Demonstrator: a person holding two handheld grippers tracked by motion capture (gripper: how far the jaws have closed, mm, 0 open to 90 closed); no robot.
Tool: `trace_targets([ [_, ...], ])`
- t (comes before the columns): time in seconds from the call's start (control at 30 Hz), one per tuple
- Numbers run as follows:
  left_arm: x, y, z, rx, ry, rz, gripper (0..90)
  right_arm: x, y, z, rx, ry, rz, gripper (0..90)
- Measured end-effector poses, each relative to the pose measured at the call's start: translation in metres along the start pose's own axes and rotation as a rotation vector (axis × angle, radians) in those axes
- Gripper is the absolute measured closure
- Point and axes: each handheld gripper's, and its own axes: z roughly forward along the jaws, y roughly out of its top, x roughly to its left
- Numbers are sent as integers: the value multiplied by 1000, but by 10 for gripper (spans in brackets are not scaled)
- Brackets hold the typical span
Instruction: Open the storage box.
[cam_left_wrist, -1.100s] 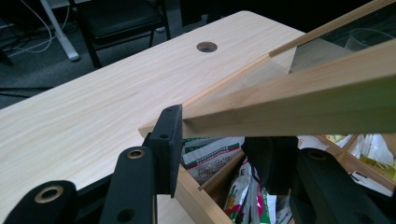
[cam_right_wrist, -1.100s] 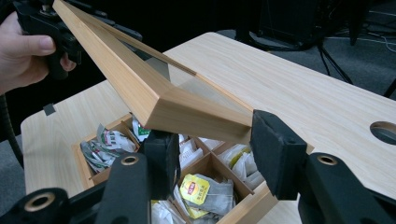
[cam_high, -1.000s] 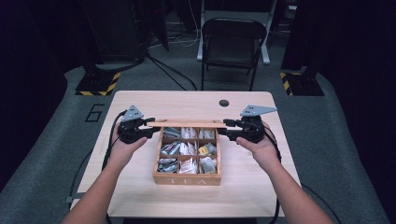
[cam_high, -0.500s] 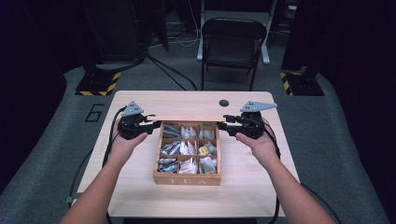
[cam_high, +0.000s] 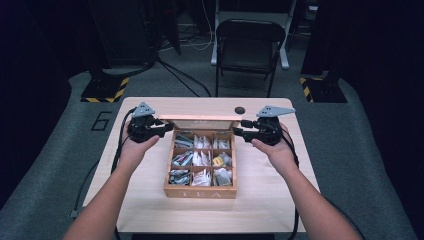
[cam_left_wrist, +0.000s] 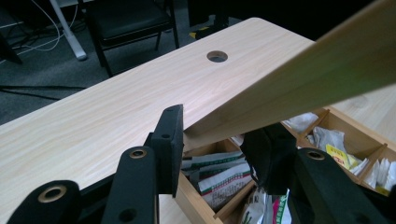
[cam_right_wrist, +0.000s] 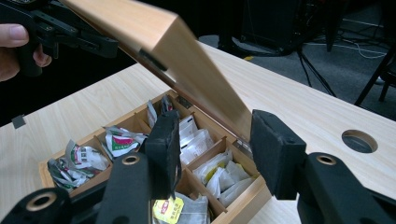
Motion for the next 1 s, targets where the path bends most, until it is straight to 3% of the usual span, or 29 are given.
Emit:
trace_targets([
  [0.4,7,10,4,7,0,-4,594,0,1,5,17,-26,-15,504],
  [0.67,10,13,6,5,-1,-11,604,-12,0,17,36,-51,-24,512],
  [0.8,12,13,8,-7,-3,-22,606,-22,-3,26,63,-62,-4,518],
  [1.0,14,15,8,8,-12,-21,606,-26,-5,36,79,-59,5,522],
])
